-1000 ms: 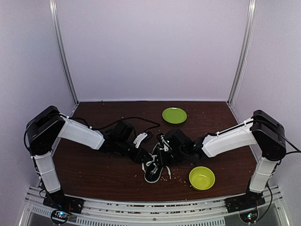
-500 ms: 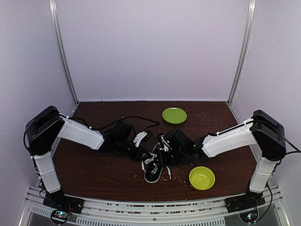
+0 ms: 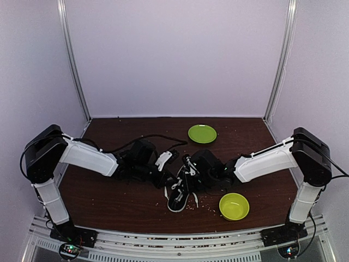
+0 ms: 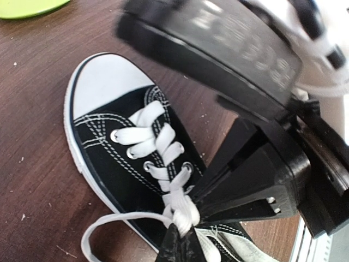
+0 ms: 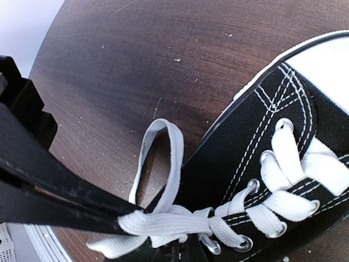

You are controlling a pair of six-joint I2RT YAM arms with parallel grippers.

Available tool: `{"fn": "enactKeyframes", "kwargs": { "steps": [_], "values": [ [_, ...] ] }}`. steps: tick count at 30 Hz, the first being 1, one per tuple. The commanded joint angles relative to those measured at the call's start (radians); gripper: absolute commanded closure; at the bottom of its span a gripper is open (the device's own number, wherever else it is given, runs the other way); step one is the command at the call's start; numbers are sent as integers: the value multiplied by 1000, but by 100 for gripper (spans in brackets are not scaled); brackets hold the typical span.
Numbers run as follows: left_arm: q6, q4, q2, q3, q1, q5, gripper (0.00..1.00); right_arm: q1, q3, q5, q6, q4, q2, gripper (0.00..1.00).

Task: Tie the shoes

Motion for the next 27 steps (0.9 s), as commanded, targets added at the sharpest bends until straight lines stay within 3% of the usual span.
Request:
{"fn": "enactKeyframes", "kwargs": {
  "steps": [1, 10, 21, 27],
  "values": [
    [43, 9, -20, 22, -26, -51, 100, 4, -13, 35, 9, -53, 30, 100],
    [66, -56, -11, 52, -31, -99, 100, 11, -3, 36, -8, -38, 17, 100],
    [161, -79, -29, 56, -68, -13, 100, 11, 31, 70, 19, -66, 49, 100],
    [228, -149, -18, 95, -107, -74, 100, 12, 23, 80, 27, -64, 45, 100]
  ]
}}
